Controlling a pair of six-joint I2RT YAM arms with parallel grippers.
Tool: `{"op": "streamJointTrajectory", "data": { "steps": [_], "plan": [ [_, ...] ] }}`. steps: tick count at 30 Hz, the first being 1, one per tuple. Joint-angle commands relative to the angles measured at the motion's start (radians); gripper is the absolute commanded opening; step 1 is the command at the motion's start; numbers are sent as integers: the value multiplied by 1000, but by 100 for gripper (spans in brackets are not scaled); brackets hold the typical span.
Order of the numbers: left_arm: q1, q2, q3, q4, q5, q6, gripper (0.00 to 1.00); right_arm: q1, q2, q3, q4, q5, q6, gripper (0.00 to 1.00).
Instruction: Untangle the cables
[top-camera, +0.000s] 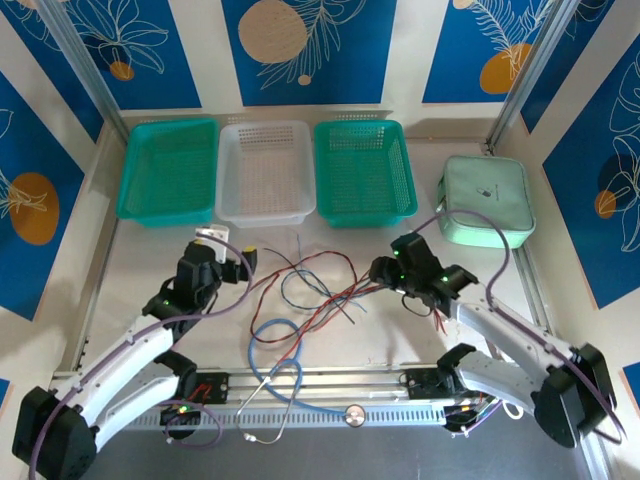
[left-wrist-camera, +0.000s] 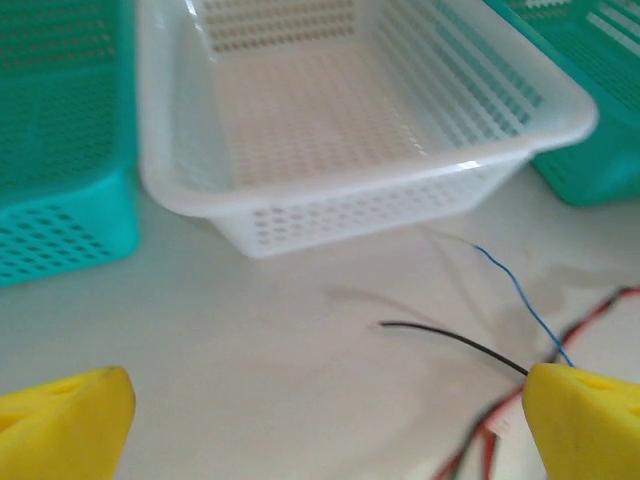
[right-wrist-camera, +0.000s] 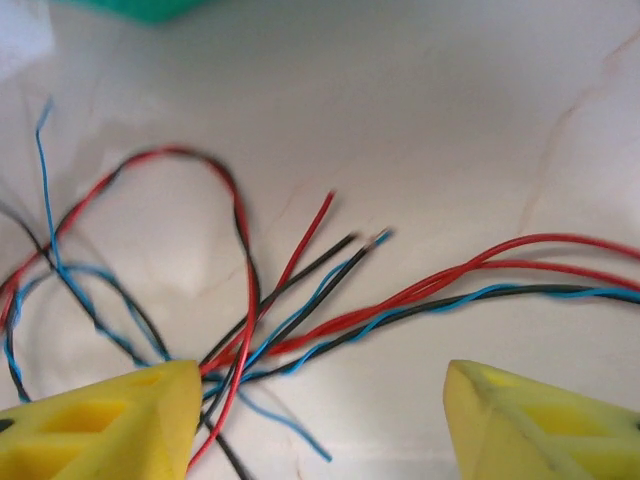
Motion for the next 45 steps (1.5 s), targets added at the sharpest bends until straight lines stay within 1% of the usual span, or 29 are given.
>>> {"op": "streamJointTrajectory", "data": {
  "steps": [1,2,5,9,12,15,21,28,32,35,37,40,45],
  "plan": [
    [-61,21,35,-84,22,-45,99,29,90,54,46,-77,55,51],
    [-78,33,37,-84,31,-45,98,31,122,56,70,-96,61,47],
    [-124,67,46,-83,49,-52,98,34,217,77,121,-156,59,40],
    [-157,115,58,-77,105,-91,92,42,325,140,106,-179,31,33],
    [-175,147,68,-69,129,-107,89,46,382,164,113,-192,25,29],
    [-184,171,71,-52,123,-119,87,49,435,194,90,-188,19,26],
    [-197,200,82,-19,141,-144,85,52,493,209,72,-178,40,25],
    [-207,235,108,-39,141,-142,84,55,548,237,51,-182,39,24],
    [-210,233,112,-45,140,-146,84,54,569,253,42,-181,34,26],
    [-214,229,109,-48,138,-153,84,51,578,258,40,-190,28,24],
    [-215,227,111,-57,136,-155,84,53,577,269,18,-169,24,27],
    [-217,220,110,-66,130,-155,84,62,565,267,-2,-122,27,35],
    [-218,212,104,-64,130,-153,84,57,571,261,-6,-126,26,35]
  ]
}}
